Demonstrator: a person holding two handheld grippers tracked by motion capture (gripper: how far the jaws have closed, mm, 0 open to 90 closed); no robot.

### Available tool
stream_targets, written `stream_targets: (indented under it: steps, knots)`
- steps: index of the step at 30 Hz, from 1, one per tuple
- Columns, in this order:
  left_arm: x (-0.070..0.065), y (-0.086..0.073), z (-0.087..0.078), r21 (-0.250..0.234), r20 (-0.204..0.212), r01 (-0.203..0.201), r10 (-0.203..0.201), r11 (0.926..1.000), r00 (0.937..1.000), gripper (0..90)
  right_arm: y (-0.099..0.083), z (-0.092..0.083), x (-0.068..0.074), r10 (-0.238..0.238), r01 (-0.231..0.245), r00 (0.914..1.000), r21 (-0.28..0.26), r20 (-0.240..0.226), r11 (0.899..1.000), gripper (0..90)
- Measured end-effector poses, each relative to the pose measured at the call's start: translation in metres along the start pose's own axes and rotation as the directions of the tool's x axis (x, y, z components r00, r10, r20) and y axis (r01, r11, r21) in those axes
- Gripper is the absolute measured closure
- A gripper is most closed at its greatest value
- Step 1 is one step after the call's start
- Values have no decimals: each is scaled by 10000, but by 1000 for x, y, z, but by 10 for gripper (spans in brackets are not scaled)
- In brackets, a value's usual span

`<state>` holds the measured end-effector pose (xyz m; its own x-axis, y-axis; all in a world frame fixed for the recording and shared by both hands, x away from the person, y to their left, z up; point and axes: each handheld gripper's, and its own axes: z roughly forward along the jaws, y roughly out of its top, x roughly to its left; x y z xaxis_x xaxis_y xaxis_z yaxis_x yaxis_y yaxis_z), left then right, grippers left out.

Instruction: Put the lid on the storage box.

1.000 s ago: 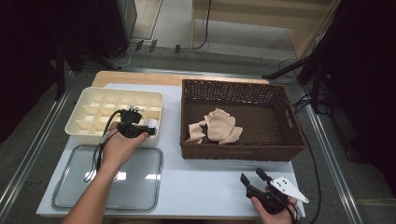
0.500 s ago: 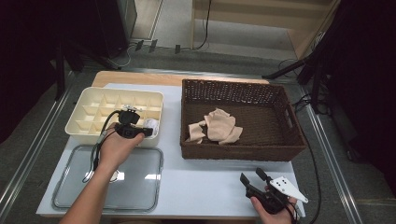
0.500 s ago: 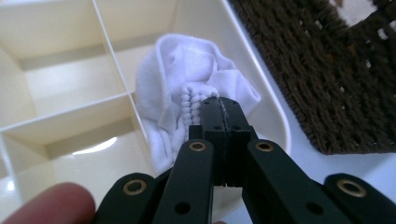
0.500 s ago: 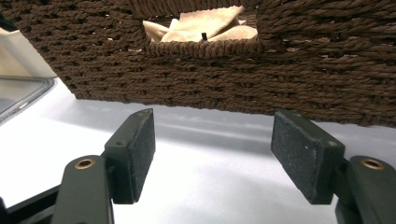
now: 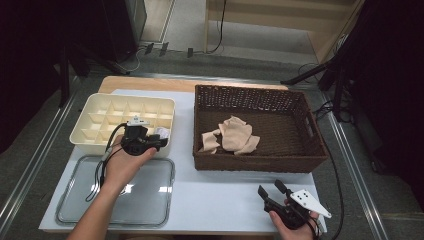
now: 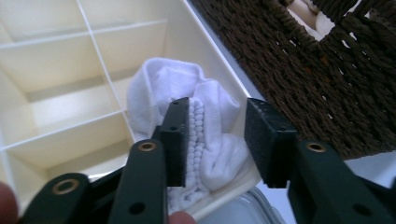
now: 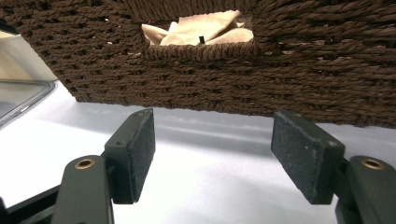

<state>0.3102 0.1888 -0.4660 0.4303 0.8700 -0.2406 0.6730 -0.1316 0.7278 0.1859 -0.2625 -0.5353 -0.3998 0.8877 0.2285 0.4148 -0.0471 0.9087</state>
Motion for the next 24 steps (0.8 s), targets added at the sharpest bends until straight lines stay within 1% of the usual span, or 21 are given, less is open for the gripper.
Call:
stream_targets:
  steps: [1,2,3,4,5,6,7,9,11,12,13,14,15,16,18,20,21,22,23,24]
  knots:
    - [2,-1,-3,-269,234,157,-151,9995,9996,553,0,0,0,-17,17,10000,-13,8,10000,313]
    - [3,-3,-5,-561,560,391,-360,9977,9978,496,0,0,0,-49,49,10000,-36,9,10000,313]
    - [4,-6,-8,-808,720,451,-393,9957,9966,457,0,-1,0,-45,45,10000,-51,18,10000,313]
    - [3,-9,-10,-1073,638,342,-274,9936,9976,417,0,-1,0,-48,48,10000,-77,20,10000,313]
    - [2,-12,-12,-1346,546,207,-134,9907,9984,354,0,-1,1,-25,25,10000,-104,29,9999,313]
    - [1,-15,-14,-1467,494,51,22,9892,9988,319,1,-2,0,-32,32,10000,-131,35,9999,313]
    - [0,-19,-16,-1627,533,6,82,9867,9985,306,1,-2,0,-29,29,10000,-152,51,9999,313]
    - [-2,-26,-21,-1995,619,-27,154,9799,9980,276,1,-2,0,-43,45,9999,-205,102,9998,313]
    - [-5,-33,-26,-2445,689,253,-86,9693,9976,241,1,-3,0,-25,28,9999,-226,134,9997,313]
    - [-6,-37,-29,-2622,645,309,-145,9645,9978,197,1,-3,0,-19,22,9999,-232,138,9997,313]
    - [-8,-40,-31,-2792,584,339,-183,9596,9981,174,2,-3,0,-31,34,9999,-232,142,9997,313]
    - [-9,-43,-33,-2904,531,332,-185,9563,9984,165,2,-3,0,-55,59,9999,-250,146,9997,313]
    - [-11,-48,-36,-3093,492,297,-152,9505,9987,150,2,-3,0,-75,78,9999,-252,153,9997,313]
    - [-12,-50,-38,-3214,449,297,-161,9465,9989,137,2,-3,1,-83,87,9999,-256,142,9996,313]
    - [-15,-57,-42,-3538,301,175,-73,9352,9995,136,2,-3,2,-123,126,9998,-253,147,9996,313]
    - [-16,-64,-45,-3696,-303,-249,147,9289,9994,134,2,-3,2,-201,205,9997,-258,161,9995,313]
    - [-16,-67,-46,-3779,-463,-260,91,9255,9989,134,2,-3,3,-216,219,9996,-251,158,9994,313]
    - [-16,-70,-48,-3868,-508,-208,12,9219,9987,134,2,-3,3,-232,236,9996,-256,164,9994,313]
    - [-15,-73,-49,-3983,-580,-173,-63,9171,9983,133,2,-3,4,-248,253,9995,-269,183,9993,313]
    - [-15,-76,-50,-4100,-755,-234,-84,9118,9971,131,2,-3,4,-279,285,9994,-295,211,9992,312]
